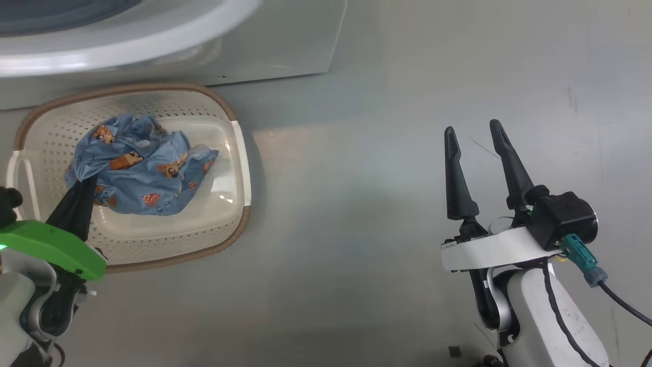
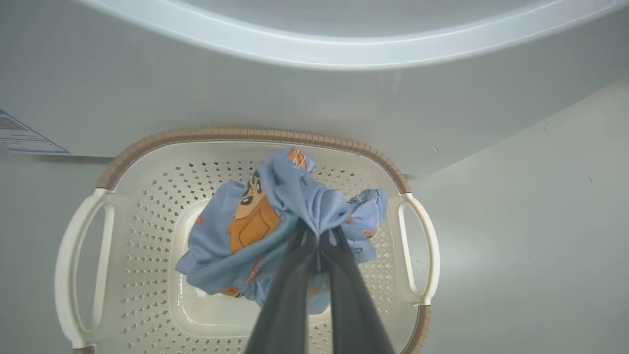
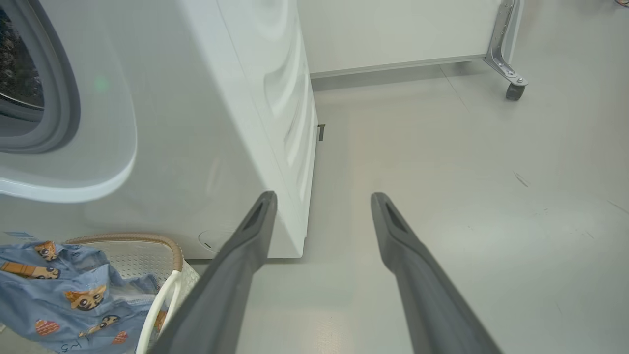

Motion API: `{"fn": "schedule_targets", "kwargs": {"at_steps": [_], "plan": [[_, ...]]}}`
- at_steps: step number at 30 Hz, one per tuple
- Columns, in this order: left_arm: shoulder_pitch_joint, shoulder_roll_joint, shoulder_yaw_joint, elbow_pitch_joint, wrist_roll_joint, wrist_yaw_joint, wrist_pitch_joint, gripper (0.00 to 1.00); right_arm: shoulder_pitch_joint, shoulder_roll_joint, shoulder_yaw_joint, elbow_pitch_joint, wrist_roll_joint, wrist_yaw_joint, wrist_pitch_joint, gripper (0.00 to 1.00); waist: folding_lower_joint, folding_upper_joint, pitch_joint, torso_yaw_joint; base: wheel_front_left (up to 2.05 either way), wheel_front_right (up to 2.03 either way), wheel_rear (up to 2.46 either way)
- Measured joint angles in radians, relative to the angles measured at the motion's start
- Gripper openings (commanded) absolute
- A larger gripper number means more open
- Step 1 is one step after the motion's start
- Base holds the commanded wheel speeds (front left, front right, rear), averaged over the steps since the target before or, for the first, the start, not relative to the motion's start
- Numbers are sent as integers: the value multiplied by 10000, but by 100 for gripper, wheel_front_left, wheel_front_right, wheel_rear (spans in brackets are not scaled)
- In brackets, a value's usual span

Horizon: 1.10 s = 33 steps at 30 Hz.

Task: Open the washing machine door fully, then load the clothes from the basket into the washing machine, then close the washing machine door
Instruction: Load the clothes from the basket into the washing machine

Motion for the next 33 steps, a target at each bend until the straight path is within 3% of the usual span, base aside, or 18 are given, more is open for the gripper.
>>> {"fn": "schedule_targets", "kwargs": {"at_steps": [11,33], "plan": [[779,-522,1806,-290,1210,0,-2,0,385,-4,-173,293,0,0,2,100,0,0,-1495,492,0,0,0],[2501,-1655,4332,-1379,3455,0,-2,0,1307,2,-606,594,40,0,2,100,0,0,-4038,997,0,0,0]]}}
